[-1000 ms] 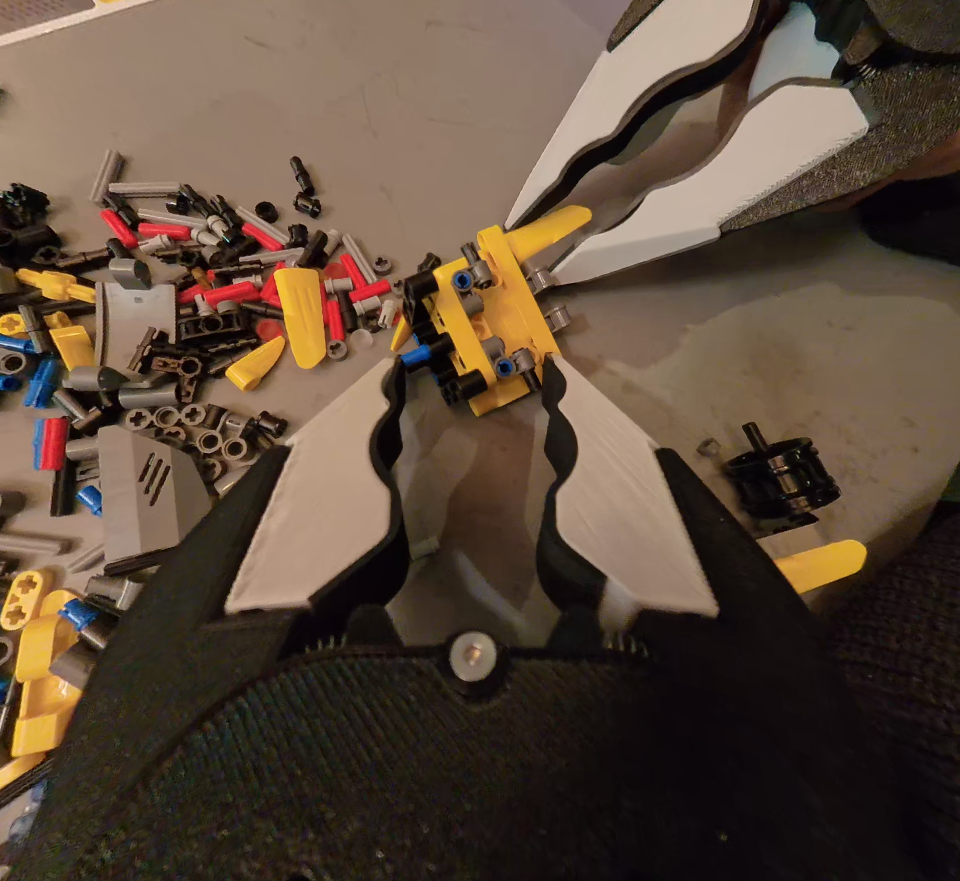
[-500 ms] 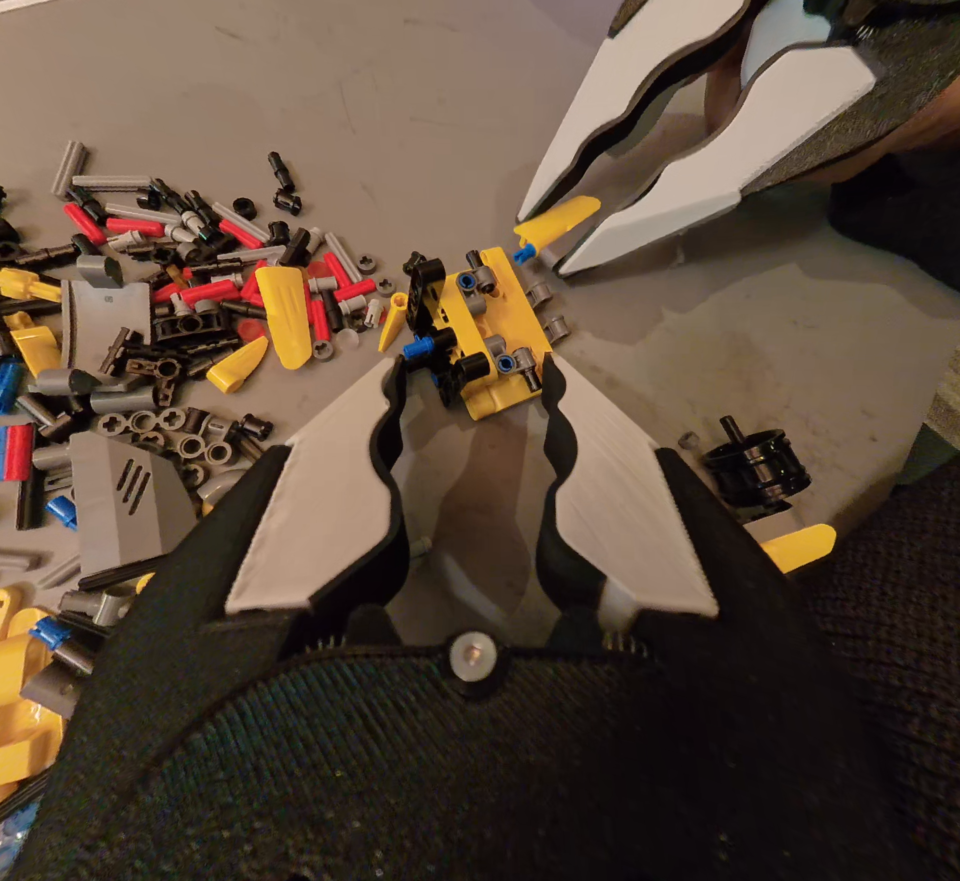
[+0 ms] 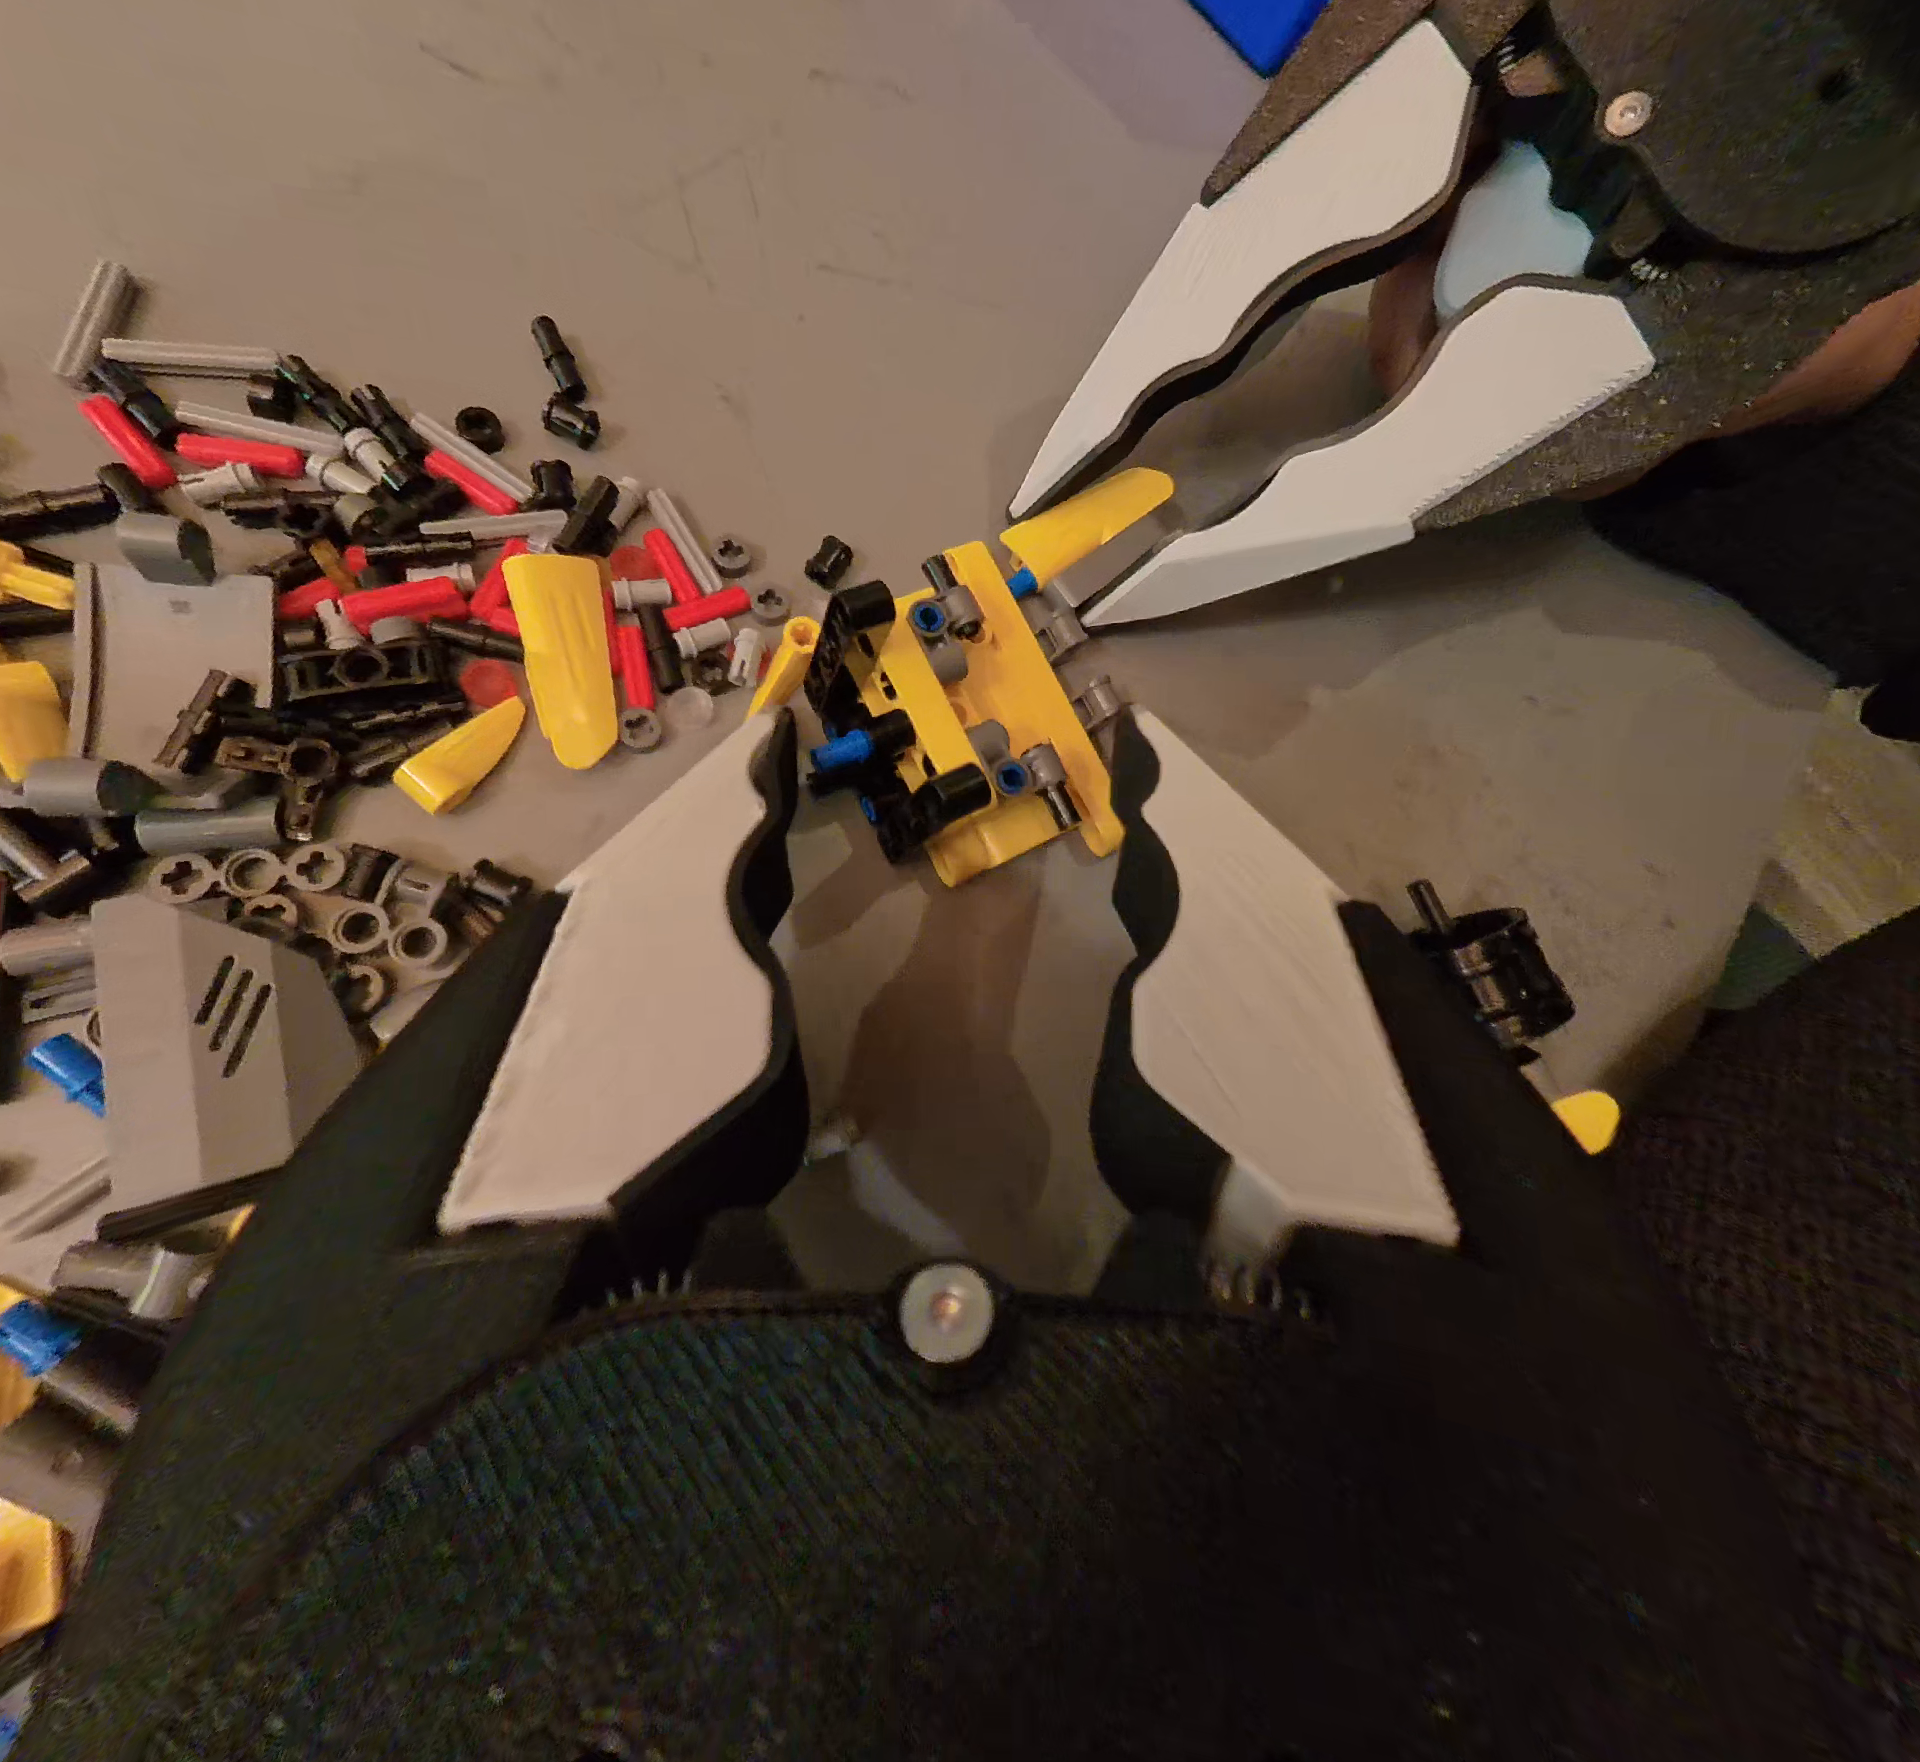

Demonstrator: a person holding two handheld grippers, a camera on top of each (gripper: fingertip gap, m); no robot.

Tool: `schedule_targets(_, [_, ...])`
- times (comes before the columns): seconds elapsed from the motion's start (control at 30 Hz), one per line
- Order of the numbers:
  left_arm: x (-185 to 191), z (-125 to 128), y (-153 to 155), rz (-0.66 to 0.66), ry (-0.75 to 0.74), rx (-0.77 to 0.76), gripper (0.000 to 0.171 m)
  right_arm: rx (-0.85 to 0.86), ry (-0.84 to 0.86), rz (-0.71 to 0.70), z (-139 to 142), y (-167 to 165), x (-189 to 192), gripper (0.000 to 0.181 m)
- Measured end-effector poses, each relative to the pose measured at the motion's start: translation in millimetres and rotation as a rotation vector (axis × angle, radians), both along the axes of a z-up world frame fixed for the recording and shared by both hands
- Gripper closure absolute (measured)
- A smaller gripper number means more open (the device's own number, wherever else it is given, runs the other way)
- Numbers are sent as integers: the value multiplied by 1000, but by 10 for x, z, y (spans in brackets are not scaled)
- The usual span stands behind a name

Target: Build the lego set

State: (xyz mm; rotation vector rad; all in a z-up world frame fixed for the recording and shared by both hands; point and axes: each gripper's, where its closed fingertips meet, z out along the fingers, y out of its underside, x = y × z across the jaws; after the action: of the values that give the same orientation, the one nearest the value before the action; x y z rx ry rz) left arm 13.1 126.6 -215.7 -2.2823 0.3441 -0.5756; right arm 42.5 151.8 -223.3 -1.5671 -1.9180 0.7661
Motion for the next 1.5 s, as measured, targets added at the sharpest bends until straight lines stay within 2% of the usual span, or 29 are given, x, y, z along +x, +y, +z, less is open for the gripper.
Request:
schedule_targets(0.13, [-31, -24, 35, 13, 50, 1, 126, 18, 0, -10, 1, 14, -10, 159])
schedule_targets(0.4, [-35, -29, 32, 13, 57, 6, 126, 21, 7, -19, 8, 22, -23, 159])
schedule_targets(0.6, [-34, -40, 27, 17, 84, 10, 125, -41, -8, -76, 2, 32, -34, 159])
schedule_targets(0.97, [-42, -22, 22, 1, 0, -12, 127, -84, -2, -49, 2, 24, -44, 159])
schedule_targets(1.03, [-50, -7, 24, 3, -50, -26, 129, -78, -1, -40, 3, 10, -43, 159])
schedule_targets(1.07, [-74, -2, 31, 12, -66, -30, 137, -72, 1, -34, 7, 1, -42, 159])
schedule_targets(1.13, [-75, 3, 25, 9, -98, -44, 137, -64, 3, -28, 8, -8, -40, 159])
schedule_targets(1.5, [-73, 2, 27, 7, -98, -45, 137, 5, -1, -5, -3, -21, -22, 159])
